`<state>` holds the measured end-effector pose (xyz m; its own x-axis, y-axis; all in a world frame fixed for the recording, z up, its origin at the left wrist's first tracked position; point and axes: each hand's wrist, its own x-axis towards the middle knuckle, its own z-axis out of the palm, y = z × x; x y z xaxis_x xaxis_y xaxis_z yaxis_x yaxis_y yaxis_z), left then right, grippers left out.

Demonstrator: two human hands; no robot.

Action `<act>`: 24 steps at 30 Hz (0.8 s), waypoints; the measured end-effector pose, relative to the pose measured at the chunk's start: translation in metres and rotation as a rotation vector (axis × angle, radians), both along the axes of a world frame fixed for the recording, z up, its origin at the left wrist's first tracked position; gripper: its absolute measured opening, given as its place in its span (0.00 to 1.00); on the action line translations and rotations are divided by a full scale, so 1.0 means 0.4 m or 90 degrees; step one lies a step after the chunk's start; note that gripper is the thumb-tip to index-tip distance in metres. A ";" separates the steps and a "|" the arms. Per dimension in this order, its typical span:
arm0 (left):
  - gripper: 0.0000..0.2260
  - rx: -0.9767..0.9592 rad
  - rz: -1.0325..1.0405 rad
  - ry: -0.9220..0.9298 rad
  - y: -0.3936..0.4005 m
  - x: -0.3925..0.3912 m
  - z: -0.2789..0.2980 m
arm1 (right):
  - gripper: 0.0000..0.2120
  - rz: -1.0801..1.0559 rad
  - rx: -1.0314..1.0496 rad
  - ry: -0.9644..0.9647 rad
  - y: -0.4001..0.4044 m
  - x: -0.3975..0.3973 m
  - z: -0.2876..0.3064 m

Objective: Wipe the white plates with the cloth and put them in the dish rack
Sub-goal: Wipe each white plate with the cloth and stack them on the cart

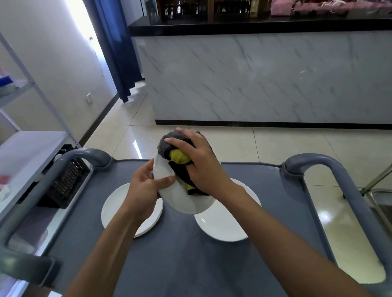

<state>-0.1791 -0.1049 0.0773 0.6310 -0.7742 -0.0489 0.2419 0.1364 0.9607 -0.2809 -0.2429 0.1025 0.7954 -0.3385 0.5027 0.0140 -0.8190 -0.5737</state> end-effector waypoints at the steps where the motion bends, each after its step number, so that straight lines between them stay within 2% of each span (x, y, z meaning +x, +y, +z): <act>1: 0.21 0.000 0.004 0.002 0.001 -0.002 -0.004 | 0.25 0.005 0.008 0.003 -0.003 -0.004 0.003; 6: 0.22 -0.019 0.004 0.032 0.011 -0.010 -0.023 | 0.23 -0.030 0.032 -0.027 -0.034 -0.015 -0.005; 11: 0.20 -0.058 0.007 0.074 0.027 -0.004 -0.042 | 0.28 -0.077 0.127 -0.034 -0.082 -0.029 -0.029; 16: 0.16 -0.072 0.042 0.145 0.032 -0.006 -0.062 | 0.26 -0.086 0.144 -0.078 -0.095 -0.042 -0.042; 22: 0.14 -0.082 0.084 0.197 0.045 0.006 -0.075 | 0.22 -0.143 0.291 -0.129 -0.100 -0.065 -0.058; 24: 0.14 -0.098 0.108 0.206 0.041 0.008 -0.069 | 0.23 -0.161 0.289 -0.148 -0.083 -0.072 -0.072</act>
<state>-0.1758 -0.0885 0.0495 0.7217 -0.6739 -0.1582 0.4904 0.3364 0.8039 -0.3097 -0.2763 0.0737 0.5479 -0.7271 0.4137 0.0171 -0.4847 -0.8745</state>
